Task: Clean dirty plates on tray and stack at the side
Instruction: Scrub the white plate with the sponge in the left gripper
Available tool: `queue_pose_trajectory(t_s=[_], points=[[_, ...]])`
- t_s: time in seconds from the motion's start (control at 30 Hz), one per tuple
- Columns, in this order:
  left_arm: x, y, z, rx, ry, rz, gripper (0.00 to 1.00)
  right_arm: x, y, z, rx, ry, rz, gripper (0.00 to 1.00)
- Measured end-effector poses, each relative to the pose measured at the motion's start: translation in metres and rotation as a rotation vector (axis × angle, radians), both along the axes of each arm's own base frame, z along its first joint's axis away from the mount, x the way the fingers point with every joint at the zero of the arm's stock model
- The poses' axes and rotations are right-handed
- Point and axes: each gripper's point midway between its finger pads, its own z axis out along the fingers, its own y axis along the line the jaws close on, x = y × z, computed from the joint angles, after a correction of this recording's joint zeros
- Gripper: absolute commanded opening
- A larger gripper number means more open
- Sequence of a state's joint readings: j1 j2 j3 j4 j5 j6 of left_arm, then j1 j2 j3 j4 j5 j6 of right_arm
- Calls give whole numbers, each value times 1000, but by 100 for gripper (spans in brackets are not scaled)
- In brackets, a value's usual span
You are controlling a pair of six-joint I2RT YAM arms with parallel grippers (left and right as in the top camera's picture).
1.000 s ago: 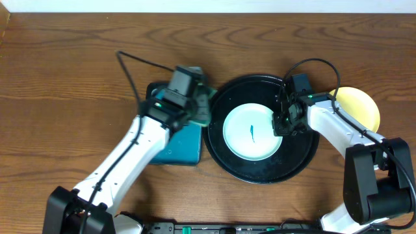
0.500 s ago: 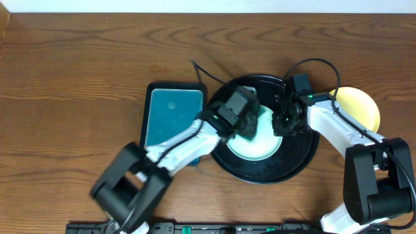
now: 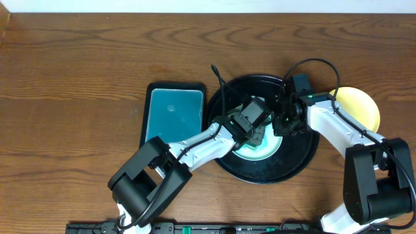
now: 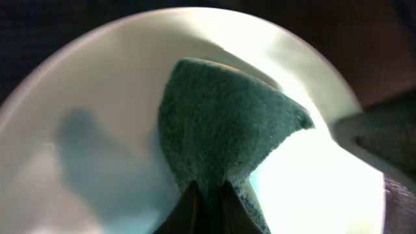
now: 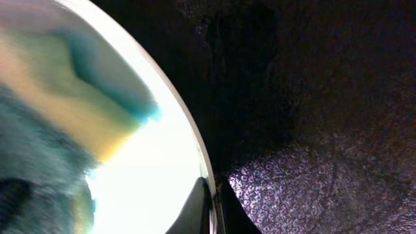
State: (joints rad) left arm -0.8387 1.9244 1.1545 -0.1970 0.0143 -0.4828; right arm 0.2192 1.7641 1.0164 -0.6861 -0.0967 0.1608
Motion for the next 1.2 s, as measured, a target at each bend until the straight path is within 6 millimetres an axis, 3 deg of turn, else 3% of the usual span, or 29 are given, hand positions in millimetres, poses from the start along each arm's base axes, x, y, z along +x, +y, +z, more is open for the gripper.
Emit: queue_pose_trajectory(t_s=[0.27, 0.43, 0.6, 0.87, 1.0, 1.2], points=[[18, 46, -2, 84, 40, 121, 7, 0, 1, 0, 7, 2, 1, 1], [14, 54, 4, 80, 68, 123, 8, 0, 5, 0, 22, 2, 6, 1], [2, 40, 16, -8, 91, 77, 8, -1, 5, 0, 21, 5, 8, 1], [-18, -8, 28, -121, 75, 3, 7, -2, 5, 0, 18, 5, 8, 1], [-21, -22, 17, -141, 84, 1, 7, -2, 5, 0, 17, 5, 8, 1], [-20, -16, 0, -90, 89, 35, 8, -2, 5, 0, 17, 5, 8, 1]])
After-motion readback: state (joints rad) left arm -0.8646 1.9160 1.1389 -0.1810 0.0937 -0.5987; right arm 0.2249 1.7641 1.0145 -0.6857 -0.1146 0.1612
